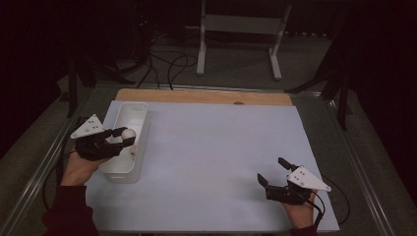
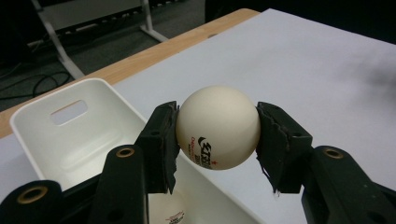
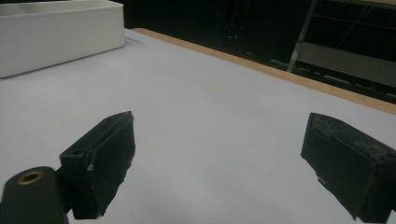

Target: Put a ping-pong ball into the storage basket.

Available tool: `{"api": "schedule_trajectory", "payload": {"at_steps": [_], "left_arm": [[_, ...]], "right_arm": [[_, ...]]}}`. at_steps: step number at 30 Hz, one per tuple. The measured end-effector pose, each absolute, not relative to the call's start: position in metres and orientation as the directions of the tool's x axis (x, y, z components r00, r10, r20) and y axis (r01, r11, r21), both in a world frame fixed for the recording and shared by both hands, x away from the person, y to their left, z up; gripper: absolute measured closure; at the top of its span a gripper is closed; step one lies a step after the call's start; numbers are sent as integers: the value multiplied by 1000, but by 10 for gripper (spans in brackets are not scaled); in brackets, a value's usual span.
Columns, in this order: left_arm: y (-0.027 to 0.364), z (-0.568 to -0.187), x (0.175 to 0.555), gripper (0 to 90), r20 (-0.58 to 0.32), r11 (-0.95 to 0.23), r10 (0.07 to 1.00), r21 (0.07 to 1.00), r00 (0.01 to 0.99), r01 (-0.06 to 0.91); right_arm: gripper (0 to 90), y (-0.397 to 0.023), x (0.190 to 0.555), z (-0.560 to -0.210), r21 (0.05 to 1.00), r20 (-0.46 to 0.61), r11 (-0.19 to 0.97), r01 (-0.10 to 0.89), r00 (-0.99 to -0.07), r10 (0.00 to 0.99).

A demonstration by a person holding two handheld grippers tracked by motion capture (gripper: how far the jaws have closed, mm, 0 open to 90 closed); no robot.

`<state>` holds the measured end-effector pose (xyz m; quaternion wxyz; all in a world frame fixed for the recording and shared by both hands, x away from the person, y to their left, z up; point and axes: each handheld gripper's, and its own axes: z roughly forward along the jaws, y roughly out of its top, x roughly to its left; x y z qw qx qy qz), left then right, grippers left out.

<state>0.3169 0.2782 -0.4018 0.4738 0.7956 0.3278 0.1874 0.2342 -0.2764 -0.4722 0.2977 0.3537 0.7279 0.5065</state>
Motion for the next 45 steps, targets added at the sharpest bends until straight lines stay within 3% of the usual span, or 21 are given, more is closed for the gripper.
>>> {"api": "schedule_trajectory", "payload": {"at_steps": [34,37,40,45], "left_arm": [[295,-407,313,505,-25,-304,746,876,665,375],[294,-407,314,292,-37,-282,770,876,637,392],[292,-408,315,150,-26,-292,786,865,617,408],[290,-408,316,62,-33,-278,791,869,611,408]], "right_arm": [[95,-276,234,-472,948,-76,237,211,-573,816],[95,-276,234,-472,948,-77,237,211,-573,816],[95,-276,234,-472,949,-77,237,210,-572,816],[95,-276,234,-472,948,-77,237,211,-572,816]]}}
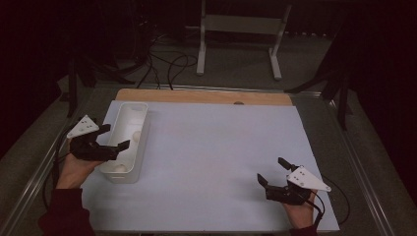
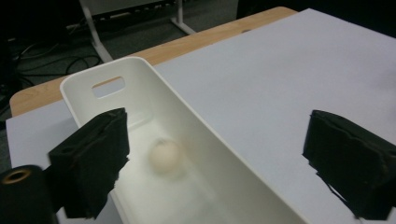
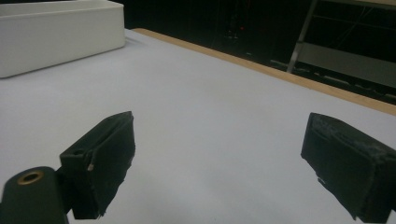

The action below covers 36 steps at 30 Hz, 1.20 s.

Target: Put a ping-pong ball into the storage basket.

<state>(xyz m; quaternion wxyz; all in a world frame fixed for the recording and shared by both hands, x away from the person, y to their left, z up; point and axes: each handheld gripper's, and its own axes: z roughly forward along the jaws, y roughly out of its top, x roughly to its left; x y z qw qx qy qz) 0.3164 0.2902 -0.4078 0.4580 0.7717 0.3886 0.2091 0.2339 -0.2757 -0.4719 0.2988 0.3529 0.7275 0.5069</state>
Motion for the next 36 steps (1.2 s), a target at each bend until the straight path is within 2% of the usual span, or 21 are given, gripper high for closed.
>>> {"api": "schedule_trajectory", "payload": {"at_steps": [7,36], "left_arm": [[290,-406,315,22,-38,-268,778,883,627,386],[255,-412,312,29,-42,-279,738,890,673,362]], "right_arm": [[95,-276,234,-472,948,-78,238,210,-572,817],[95,-276,234,-471,949,-78,238,209,-573,816]]}}
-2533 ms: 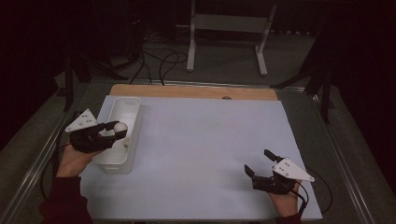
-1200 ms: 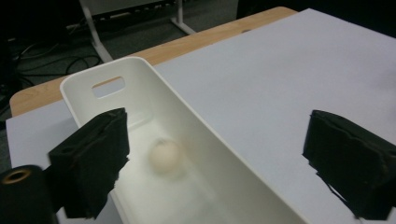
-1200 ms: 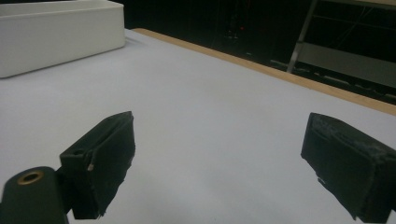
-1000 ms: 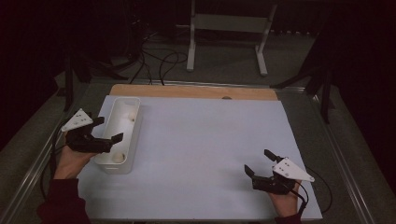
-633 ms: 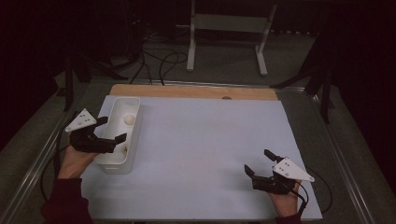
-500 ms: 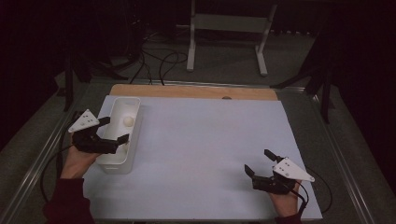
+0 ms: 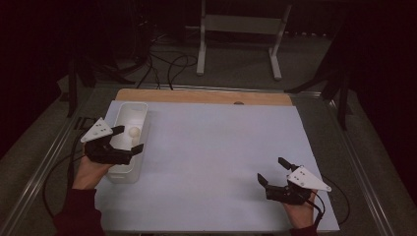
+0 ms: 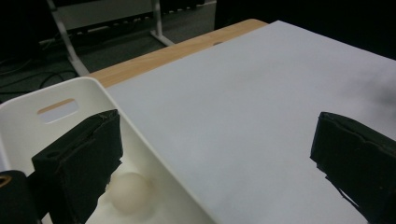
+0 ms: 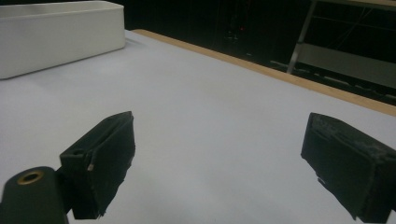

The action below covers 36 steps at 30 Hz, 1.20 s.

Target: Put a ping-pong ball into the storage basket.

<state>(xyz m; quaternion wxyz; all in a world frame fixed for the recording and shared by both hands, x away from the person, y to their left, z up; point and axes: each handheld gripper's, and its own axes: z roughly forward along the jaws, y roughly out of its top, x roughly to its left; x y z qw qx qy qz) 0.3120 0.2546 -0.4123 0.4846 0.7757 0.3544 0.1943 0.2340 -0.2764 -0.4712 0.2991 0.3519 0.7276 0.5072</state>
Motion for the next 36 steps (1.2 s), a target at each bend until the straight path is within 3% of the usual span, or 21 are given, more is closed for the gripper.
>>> {"api": "schedule_trajectory", "payload": {"at_steps": [11,36], "left_arm": [[239,-421,307,12,-71,-256,718,898,693,358],[228,-447,284,4,-25,-264,715,916,699,303]], "right_arm": [[95,-276,234,-471,949,-74,235,211,-574,815],[95,-277,234,-471,952,-65,224,207,-581,812]]}}
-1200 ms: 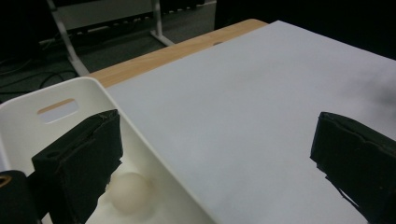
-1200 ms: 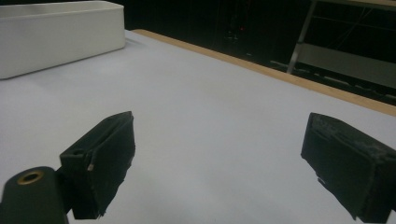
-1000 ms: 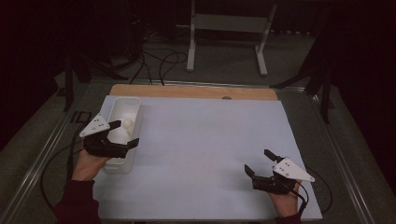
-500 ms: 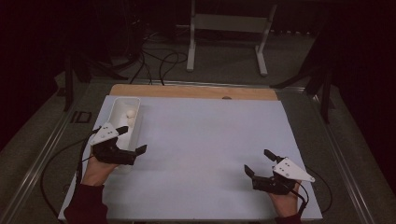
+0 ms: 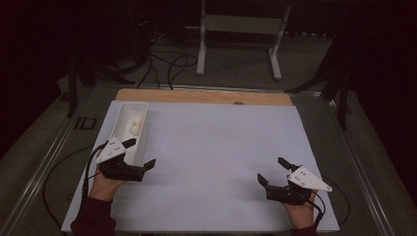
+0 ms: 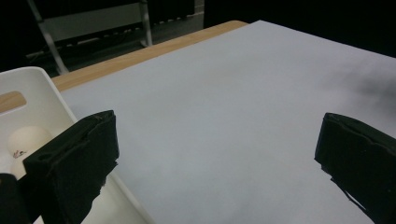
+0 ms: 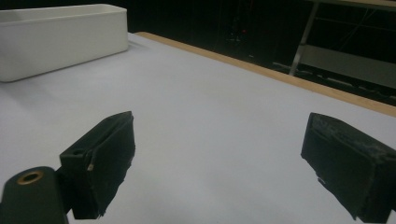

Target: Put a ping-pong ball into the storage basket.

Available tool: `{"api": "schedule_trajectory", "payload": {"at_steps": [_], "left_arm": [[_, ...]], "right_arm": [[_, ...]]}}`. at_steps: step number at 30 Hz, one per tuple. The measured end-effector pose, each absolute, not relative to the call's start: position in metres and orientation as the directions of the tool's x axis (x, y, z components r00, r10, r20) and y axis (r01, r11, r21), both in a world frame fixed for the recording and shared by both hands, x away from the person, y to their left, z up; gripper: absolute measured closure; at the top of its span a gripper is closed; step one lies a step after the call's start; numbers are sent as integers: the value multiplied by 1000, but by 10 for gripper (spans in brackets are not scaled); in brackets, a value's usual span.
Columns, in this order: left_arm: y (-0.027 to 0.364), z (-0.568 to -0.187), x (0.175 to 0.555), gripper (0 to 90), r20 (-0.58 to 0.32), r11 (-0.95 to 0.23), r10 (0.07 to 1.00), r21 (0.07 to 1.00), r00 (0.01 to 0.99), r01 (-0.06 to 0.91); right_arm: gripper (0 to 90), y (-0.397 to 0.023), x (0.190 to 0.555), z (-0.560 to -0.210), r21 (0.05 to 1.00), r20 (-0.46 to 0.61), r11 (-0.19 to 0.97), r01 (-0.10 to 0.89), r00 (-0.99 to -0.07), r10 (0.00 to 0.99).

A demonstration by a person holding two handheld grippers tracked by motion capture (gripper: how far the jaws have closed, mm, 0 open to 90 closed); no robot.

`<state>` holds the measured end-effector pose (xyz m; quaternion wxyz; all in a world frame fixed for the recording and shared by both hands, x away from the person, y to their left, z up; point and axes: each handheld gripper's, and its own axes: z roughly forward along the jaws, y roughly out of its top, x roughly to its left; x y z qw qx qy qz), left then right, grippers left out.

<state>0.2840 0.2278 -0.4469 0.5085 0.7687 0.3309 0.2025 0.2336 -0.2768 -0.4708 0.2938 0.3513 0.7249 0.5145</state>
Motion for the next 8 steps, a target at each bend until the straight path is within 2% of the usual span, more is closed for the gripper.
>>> {"api": "schedule_trajectory", "payload": {"at_steps": [8], "left_arm": [[229,-449,281,4,-21,-260,708,922,706,288]], "right_arm": [[94,-276,234,-471,952,-64,226,208,-584,810]]}}
